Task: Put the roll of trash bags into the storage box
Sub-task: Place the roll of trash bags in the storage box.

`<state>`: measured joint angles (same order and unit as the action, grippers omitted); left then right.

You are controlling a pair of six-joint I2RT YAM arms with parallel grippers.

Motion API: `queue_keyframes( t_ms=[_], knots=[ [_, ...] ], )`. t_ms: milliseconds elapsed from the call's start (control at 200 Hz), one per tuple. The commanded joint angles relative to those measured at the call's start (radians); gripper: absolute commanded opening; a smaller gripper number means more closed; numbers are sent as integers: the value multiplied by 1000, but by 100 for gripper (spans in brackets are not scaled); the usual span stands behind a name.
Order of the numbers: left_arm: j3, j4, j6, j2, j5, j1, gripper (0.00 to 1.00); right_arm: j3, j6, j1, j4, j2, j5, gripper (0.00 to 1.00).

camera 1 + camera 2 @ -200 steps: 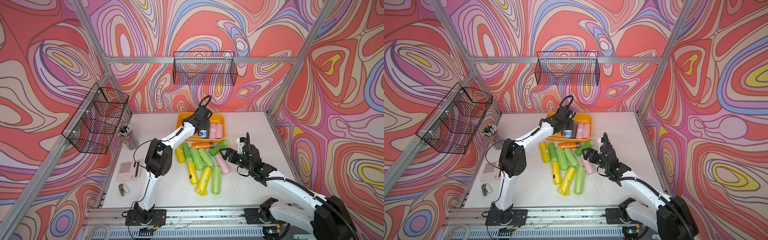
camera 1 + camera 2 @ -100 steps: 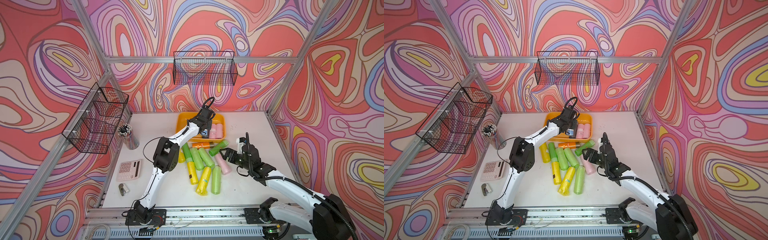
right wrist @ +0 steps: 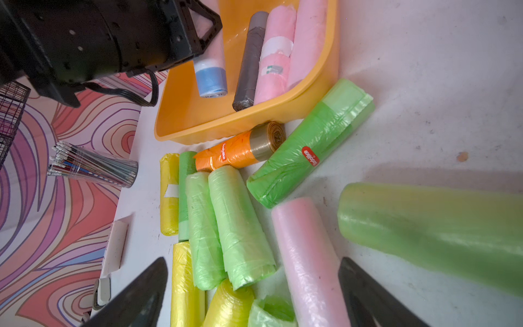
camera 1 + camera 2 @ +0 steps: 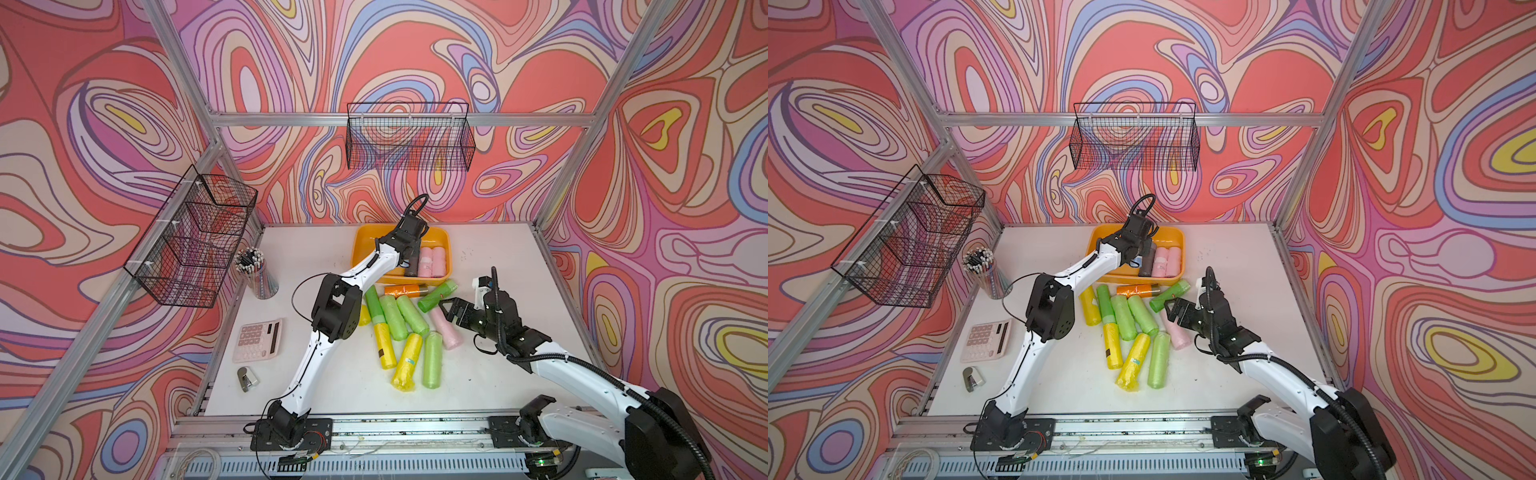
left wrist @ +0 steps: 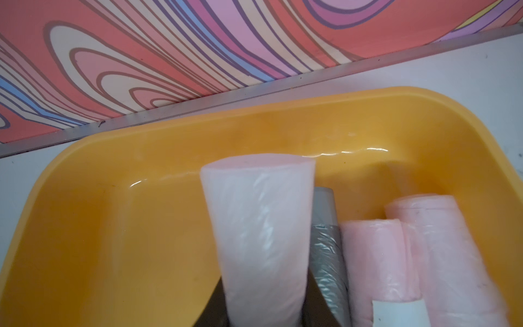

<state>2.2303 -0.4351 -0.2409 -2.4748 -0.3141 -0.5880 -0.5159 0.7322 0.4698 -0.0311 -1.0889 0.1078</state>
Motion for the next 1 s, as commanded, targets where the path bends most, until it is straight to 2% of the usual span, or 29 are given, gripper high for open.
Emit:
queue_keyframes(
  t_ms=[0,170,235,315,406,486,591,876,996],
  knots=[
    [26,-42,-18,-22,4,2,0,1,-16,-2,0,-5,-12,96],
    [13,-65,-43,-19,34,2,0,-3,-16,-3,-4,-27,-13,96],
    [6,-76,-59,-13,49,2,4,-8,-16,-2,-2,-40,-10,96],
    [-23,-76,-68,8,83,2,22,-18,-15,-3,12,-51,-8,96],
    [-83,-46,-71,52,96,2,37,-35,-16,-2,41,-57,-8,96],
    [-137,-20,-68,102,88,2,54,-40,-18,-3,59,-47,-15,96],
    [-207,18,-50,171,88,2,69,-43,-18,-3,73,-37,-23,96],
    [-374,98,-15,392,98,-1,93,-109,-39,-3,207,-19,-57,96],
    [-508,156,-39,532,101,-3,96,-181,-86,-3,363,-15,-114,96]
  ],
)
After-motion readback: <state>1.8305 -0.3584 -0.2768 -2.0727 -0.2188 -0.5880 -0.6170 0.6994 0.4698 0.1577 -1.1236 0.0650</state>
